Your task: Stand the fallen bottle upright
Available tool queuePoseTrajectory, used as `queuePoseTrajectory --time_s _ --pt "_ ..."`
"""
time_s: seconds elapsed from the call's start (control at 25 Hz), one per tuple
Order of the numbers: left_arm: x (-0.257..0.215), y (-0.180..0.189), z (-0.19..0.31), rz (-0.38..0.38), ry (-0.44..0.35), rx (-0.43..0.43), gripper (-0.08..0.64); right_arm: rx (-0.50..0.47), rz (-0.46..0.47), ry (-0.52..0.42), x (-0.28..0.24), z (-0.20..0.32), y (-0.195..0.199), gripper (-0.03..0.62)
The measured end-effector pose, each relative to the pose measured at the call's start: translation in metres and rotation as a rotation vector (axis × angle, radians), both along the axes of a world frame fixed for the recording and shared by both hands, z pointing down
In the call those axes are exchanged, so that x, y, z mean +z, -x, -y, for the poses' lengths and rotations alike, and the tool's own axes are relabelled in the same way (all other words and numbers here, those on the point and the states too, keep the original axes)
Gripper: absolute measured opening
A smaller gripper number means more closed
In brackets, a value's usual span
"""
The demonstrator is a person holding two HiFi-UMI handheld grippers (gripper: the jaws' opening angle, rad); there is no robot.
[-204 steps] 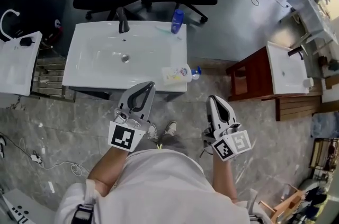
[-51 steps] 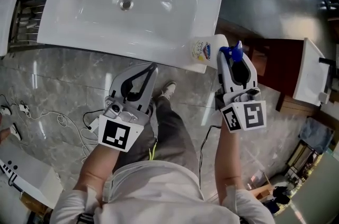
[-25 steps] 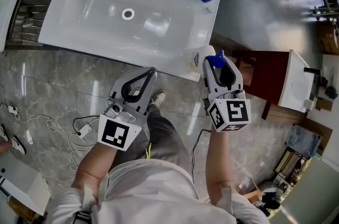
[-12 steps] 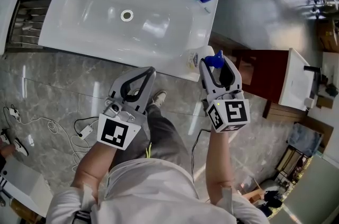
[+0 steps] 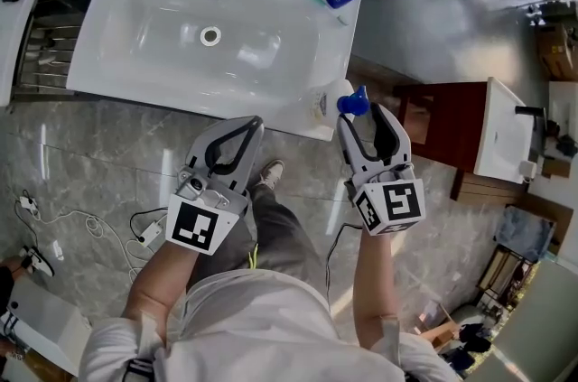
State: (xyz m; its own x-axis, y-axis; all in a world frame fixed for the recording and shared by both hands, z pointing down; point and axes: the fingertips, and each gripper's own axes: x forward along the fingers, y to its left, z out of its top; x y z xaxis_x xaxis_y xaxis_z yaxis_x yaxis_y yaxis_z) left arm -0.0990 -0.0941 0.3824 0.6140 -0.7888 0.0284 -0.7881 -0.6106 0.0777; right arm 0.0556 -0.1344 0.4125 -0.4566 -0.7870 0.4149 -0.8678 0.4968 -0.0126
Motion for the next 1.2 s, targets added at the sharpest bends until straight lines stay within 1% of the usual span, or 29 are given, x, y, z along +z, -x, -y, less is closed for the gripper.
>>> queuePoseTrajectory --time_s 0.16,0.28,0.32,0.4,0.44,0.6,0.88,1.08,1.2 --pt "-0.004 -0.004 -0.001 0.016 0.001 0.016 0.018 0.040 -0.019 -0.028 -0.011 -0.013 -0.018 0.238" --pt "-0.010 -0.009 -0.003 0.016 -0.001 0.021 0.018 0.046 -0.035 -0.052 -0.020 -0.027 -0.030 0.235" --pt "-0.013 -0.011 -0.003 0.018 -0.002 0.024 0.018 0.051 -0.043 -0.061 -0.024 -0.032 -0.035 0.220" --pt "-0.018 -0.014 -0.005 0.015 -0.005 0.026 0.018 0.069 -0.053 -0.079 -0.031 -0.040 -0.044 0.161" --pt "-0.020 -0.015 -0.005 0.013 -0.006 0.026 0.018 0.079 -0.053 -0.084 -0.034 -0.043 -0.048 0.149" --pt "-0.025 -0.021 -0.008 0.034 -0.010 0.041 0.018 0.111 -0.043 -0.100 -0.046 -0.051 -0.065 0.115" --pt "-0.050 -0.028 -0.011 0.034 -0.047 0.036 0.018 0.175 -0.016 -0.135 -0.069 -0.062 -0.095 0.051" --pt "-0.072 -0.030 -0.014 0.039 -0.079 0.027 0.018 0.232 0.040 -0.152 -0.087 -0.065 -0.120 0.044" --pt "-0.089 -0.031 -0.016 0.038 -0.103 0.019 0.018 0.237 0.058 -0.196 -0.109 -0.066 -0.131 0.044"
